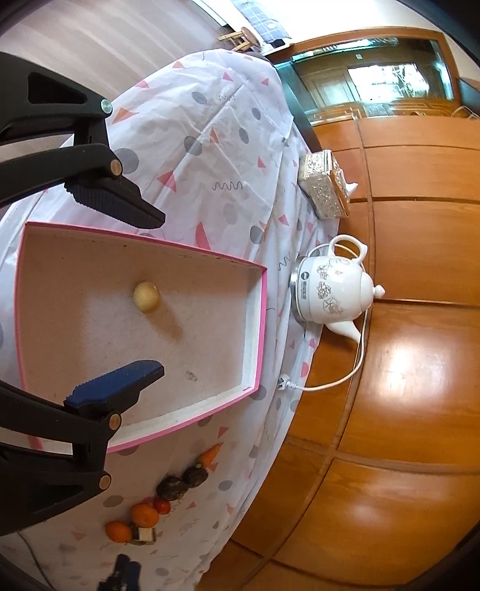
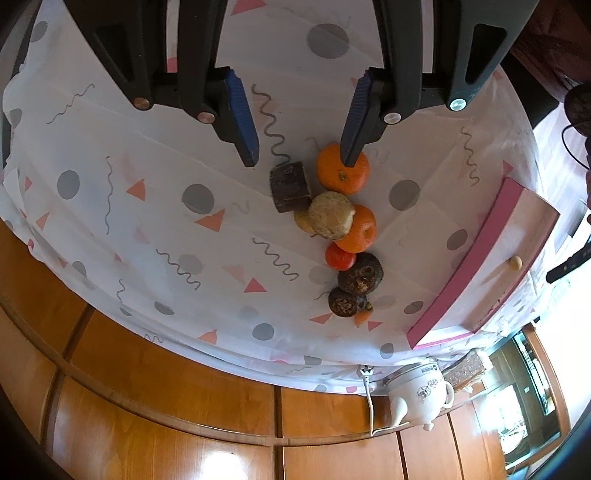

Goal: Organize fruits
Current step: 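Grasp the bark-covered cylinder with the right tool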

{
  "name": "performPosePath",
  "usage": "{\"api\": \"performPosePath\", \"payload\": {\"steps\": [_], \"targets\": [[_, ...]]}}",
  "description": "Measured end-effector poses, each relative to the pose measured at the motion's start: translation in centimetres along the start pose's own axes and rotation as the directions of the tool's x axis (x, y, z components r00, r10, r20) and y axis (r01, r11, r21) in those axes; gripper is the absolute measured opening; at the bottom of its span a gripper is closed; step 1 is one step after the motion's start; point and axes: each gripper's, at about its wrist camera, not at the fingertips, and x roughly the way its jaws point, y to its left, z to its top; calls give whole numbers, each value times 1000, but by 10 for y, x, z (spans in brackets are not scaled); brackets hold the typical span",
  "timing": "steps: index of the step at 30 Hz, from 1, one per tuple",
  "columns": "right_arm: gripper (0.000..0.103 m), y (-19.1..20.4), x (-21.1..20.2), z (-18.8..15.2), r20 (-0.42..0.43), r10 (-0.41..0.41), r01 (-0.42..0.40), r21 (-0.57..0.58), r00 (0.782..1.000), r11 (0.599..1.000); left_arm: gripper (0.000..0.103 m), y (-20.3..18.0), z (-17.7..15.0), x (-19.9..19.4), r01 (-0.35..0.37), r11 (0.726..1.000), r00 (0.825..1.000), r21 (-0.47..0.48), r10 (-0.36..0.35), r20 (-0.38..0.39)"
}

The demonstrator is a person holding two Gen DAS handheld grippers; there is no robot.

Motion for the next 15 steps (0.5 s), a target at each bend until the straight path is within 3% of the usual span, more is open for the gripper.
{"api": "performPosePath", "payload": {"steps": [8,15], "targets": [[47,17,5,14,12,-11,11,-22,1000,1000,74,7,-11,1,27,1000,999,-8,-27,-37],[47,27,31,31,-42,-53,49,-90,998,995,77,14,-13,-4,24,999,999,-26,-25,-34]]}}
